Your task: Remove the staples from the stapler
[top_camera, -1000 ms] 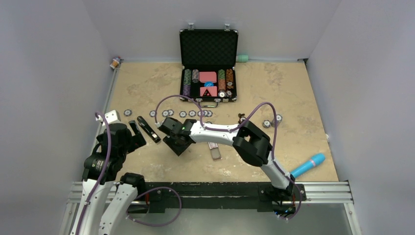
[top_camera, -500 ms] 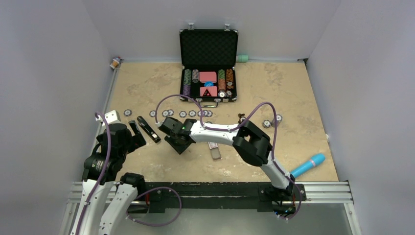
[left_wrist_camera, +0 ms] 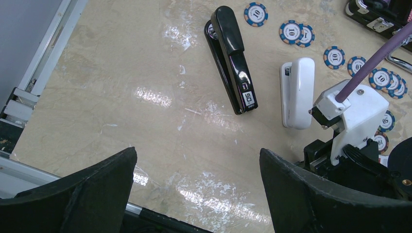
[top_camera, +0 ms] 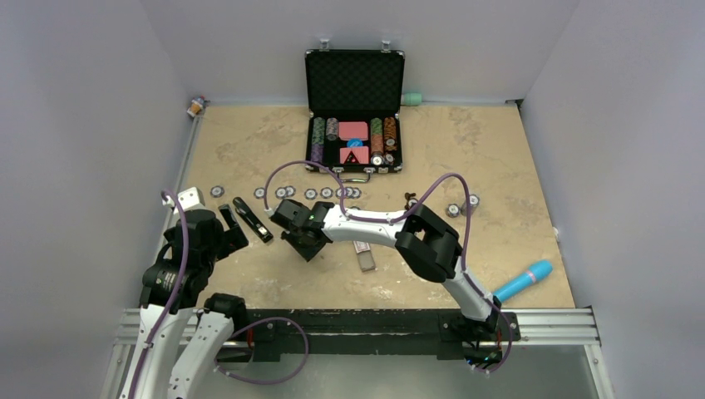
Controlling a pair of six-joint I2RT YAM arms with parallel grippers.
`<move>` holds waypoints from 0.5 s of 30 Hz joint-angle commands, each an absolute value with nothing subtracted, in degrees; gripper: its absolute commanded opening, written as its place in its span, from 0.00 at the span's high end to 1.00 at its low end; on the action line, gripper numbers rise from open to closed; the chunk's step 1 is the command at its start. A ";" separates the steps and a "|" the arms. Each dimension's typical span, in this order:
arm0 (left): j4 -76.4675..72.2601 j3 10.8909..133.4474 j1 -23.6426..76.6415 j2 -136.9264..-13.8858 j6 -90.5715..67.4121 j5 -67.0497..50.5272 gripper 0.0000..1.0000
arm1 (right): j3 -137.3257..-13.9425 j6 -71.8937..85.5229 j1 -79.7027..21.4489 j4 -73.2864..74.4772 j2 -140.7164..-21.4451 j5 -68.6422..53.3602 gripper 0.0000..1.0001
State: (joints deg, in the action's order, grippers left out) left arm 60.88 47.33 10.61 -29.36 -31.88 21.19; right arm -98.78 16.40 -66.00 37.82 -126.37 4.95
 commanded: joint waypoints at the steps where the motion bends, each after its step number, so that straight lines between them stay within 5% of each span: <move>1: 59.20 47.40 10.46 -29.18 -31.62 21.27 0.00 | -100.70 15.34 -66.45 39.89 -125.82 5.25 0.76; 15: 59.37 47.30 10.46 -28.83 -31.81 21.54 0.00 | -103.19 14.78 -66.44 41.92 -124.42 6.50 0.78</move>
State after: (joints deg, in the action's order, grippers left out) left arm 60.88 47.33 10.63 -29.32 -31.88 21.21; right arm -99.81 15.57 -66.11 40.36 -126.37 5.04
